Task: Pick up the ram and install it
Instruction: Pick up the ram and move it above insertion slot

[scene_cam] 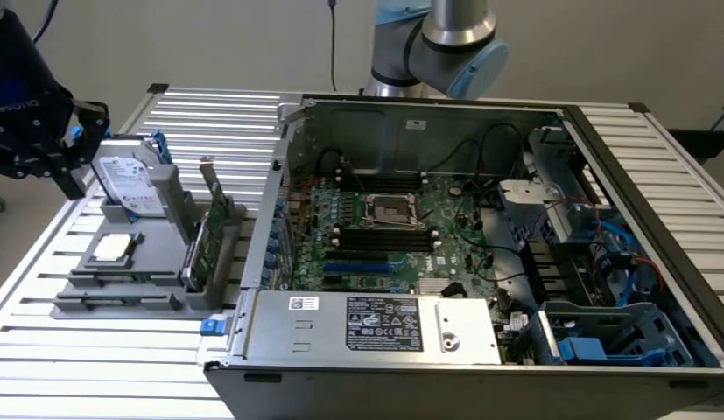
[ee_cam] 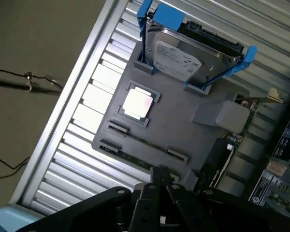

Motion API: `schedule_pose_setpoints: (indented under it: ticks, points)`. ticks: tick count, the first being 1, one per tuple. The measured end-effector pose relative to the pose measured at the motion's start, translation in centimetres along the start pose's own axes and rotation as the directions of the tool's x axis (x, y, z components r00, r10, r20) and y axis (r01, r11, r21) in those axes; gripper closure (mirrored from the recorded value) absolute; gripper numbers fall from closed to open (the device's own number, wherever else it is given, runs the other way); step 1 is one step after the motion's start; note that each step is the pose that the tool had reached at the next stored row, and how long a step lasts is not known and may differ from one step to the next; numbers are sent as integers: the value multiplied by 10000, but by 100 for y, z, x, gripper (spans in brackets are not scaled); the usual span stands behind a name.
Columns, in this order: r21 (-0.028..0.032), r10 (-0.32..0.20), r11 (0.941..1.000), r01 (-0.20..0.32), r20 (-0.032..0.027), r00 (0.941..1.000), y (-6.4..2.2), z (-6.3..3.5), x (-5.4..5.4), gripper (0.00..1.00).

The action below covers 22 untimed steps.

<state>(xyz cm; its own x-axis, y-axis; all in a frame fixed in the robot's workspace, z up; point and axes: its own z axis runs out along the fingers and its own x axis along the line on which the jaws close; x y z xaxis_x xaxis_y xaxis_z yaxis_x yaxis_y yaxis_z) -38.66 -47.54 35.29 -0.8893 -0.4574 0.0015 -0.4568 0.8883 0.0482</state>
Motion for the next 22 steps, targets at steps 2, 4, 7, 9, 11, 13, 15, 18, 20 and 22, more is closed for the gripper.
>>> schedule_pose_setpoints:
  ticks: [2,4,7,9,11,13,15,18,20,22]
  points:
    - [6,-361,9993,361,-7,9993,-1,10,0,89]
    - [11,-737,9973,737,-19,9973,-2,19,0,89]
    - [15,-1277,9918,1277,-34,9918,-2,36,0,89]
    - [13,-1632,9866,1633,-52,9866,-2,49,0,89]
    - [10,-1991,9800,1991,-70,9800,-3,63,0,89]
    - [7,-2342,9722,2342,-86,9722,-4,80,0,89]
    - [2,-2689,9632,2689,-104,9631,-5,96,0,89]
    - [-4,-3215,9469,3215,-129,9468,-6,121,0,89]
    - [-10,-3563,9344,3564,-147,9342,-7,138,-1,89]
    - [-16,-3891,9212,3892,-162,9210,-8,154,-1,89]
